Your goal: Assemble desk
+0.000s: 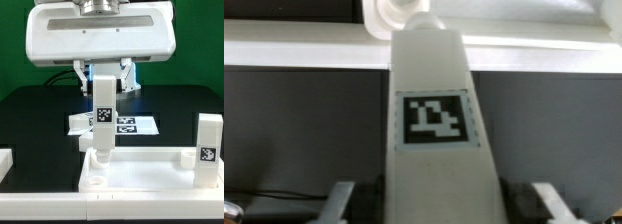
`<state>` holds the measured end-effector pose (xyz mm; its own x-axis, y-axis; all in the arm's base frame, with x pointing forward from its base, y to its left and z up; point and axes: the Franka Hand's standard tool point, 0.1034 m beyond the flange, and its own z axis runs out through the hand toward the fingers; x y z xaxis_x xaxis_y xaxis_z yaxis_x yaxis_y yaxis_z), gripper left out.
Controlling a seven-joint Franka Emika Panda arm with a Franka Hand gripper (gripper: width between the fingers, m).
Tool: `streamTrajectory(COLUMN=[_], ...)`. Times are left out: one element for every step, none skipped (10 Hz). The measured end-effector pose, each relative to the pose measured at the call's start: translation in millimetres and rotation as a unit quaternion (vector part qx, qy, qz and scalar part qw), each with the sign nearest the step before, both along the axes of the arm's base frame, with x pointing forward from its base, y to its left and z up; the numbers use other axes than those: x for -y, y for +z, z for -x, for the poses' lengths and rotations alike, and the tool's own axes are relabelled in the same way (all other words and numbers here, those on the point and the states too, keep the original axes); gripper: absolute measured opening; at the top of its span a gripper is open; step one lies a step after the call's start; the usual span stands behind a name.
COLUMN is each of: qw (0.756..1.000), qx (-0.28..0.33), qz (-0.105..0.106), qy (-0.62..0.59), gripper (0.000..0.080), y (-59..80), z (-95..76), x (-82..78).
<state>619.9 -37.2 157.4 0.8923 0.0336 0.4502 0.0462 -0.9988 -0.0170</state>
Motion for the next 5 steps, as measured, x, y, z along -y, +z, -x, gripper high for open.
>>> streamTrajectory(qw=[1.000,1.000,1.000,1.000,1.000], qx=[-0.007,-0.011,-0.012,-0.014,-0.016], qz=[-0.003,-0.006,-0.007,-0.007,-0.006], qy=[0.001,0.001,-0.001,-0.002,-0.004], gripper=[0.0285,0.0285,0.0285,0.0285,0.0285], y=[-3.8,-6.2,-8.7,-12.0,-16.2], z=[-1.0,-3.5,-6.2,-6.2,-7.2], x=[-0.2,0.8,3.2,5.8,10.7])
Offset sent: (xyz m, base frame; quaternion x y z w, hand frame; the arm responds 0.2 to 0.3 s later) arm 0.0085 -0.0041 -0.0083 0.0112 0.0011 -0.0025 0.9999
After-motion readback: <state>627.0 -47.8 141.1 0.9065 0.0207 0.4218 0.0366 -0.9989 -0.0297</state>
